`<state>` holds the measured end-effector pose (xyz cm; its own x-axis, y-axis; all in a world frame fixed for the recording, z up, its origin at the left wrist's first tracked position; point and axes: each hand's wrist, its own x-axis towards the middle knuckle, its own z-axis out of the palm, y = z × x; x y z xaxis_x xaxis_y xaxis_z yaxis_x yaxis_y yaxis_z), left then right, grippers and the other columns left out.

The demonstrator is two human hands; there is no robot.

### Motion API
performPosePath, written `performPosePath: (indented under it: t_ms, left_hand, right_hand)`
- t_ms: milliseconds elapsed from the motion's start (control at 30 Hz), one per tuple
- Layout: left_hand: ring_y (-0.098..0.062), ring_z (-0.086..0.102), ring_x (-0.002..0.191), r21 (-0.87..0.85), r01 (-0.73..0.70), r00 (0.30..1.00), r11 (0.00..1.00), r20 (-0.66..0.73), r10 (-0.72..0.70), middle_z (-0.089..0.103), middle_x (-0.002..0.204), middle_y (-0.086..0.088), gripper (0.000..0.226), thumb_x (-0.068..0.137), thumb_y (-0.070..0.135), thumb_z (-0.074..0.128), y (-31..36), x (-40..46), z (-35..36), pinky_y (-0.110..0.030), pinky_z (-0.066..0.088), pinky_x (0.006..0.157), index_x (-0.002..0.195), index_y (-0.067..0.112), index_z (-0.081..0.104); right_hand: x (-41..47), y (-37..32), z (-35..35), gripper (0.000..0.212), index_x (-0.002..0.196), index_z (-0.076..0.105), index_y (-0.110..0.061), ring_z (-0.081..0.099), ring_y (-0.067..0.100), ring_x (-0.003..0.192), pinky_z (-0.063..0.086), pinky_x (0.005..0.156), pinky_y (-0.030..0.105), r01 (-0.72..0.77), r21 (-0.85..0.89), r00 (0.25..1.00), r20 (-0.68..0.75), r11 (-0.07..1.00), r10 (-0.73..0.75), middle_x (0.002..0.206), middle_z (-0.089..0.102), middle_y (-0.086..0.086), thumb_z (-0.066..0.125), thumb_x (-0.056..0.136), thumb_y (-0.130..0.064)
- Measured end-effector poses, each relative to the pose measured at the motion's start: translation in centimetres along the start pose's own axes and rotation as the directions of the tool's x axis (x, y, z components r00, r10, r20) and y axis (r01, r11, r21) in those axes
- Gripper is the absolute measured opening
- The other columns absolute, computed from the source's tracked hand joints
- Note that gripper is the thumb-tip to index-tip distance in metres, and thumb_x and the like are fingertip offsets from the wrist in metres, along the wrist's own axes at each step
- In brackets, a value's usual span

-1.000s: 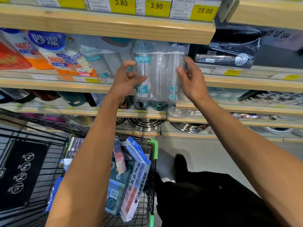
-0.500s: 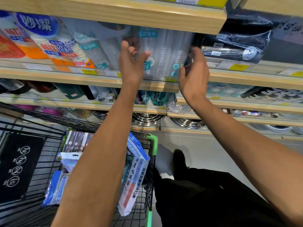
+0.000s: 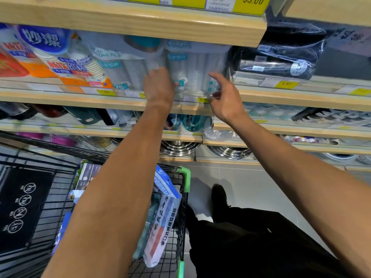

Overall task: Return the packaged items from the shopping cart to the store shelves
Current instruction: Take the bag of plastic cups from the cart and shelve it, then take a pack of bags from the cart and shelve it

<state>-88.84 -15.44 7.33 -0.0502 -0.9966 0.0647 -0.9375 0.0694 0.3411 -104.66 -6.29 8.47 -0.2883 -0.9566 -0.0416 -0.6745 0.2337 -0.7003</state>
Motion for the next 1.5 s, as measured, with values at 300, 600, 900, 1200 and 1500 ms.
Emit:
performPosePath:
  t_ms: [300, 600, 900, 1200, 1500]
  left_hand:
    - [-0.006, 0.07, 0.08, -0.529, -0.019, 0.998, 0.849, -0.064, -0.018, 0.076, 0.087, 0.009, 0.016, 0.09, 0.033, 0.065, -3.3, -6.0, 1.4, -0.03, 0.057, 0.076, 0.094, 0.023, 0.077]
    - [-0.012, 0.063, 0.068, -0.631, 0.47, 0.824, 0.617, 0.062, -0.563, 0.068, 0.073, 0.006, 0.004, 0.083, 0.019, 0.07, -14.7, -19.1, 2.5, -0.036, 0.058, 0.072, 0.082, 0.022, 0.073]
    - [-0.039, 0.05, 0.113, -0.425, 0.905, -0.062, 0.002, -0.136, -0.989, 0.05, 0.125, -0.018, 0.041, 0.074, 0.015, 0.073, -14.8, -44.8, 3.8, -0.05, 0.047, 0.089, 0.111, 0.011, 0.054]
    - [-0.037, 0.064, 0.103, -0.483, 0.804, -0.29, -0.347, 0.19, -0.938, 0.069, 0.111, -0.017, 0.036, 0.096, 0.035, 0.055, -13.3, -49.5, 9.5, -0.045, 0.053, 0.093, 0.118, 0.007, 0.063]
    - [-0.03, 0.071, 0.077, -0.479, 0.815, -0.265, -0.327, 0.193, -0.945, 0.072, 0.085, -0.007, 0.034, 0.083, 0.047, 0.053, -12.7, -58.8, 15.8, -0.047, 0.06, 0.077, 0.095, 0.02, 0.068]
  right_hand:
    - [-2.7, -0.5, 3.5, 0.028, 0.108, 0.065, -0.017, 0.065, 0.016, 0.073, 0.053, 0.066, 0.032, 0.066, 0.108, 0.998, 0.0, 0.992, -0.067, 0.081, 0.064, -0.001, 0.063, 0.084, -0.004]
    - [-8.1, -1.4, 12.4, 0.016, 0.101, 0.074, -0.011, 0.068, 0.019, 0.086, 0.051, 0.078, 0.025, 0.101, -0.007, 0.87, 0.486, 0.995, -0.084, 0.091, 0.073, 0.005, 0.066, 0.089, -0.018]
    - [-12.9, 4.6, 14.3, 0.022, 0.111, 0.065, -0.005, 0.068, 0.034, 0.093, 0.055, 0.077, 0.037, 0.464, -0.359, 0.738, 0.663, 0.81, -0.128, 0.1, 0.07, 0.016, 0.059, 0.095, -0.019]
    - [-10.4, 6.2, 15.7, 0.011, 0.095, 0.073, -0.01, 0.068, 0.038, 0.093, 0.053, 0.075, 0.036, 0.646, -0.328, 0.681, 0.656, 0.69, -0.325, 0.094, 0.073, 0.019, 0.068, 0.091, -0.018]
    - [-13.5, 10.8, 11.6, 0.015, 0.097, 0.072, -0.009, 0.069, 0.037, 0.095, 0.056, 0.079, 0.039, 0.685, -0.335, 0.631, 0.718, 0.647, -0.296, 0.097, 0.074, 0.017, 0.072, 0.086, -0.02]
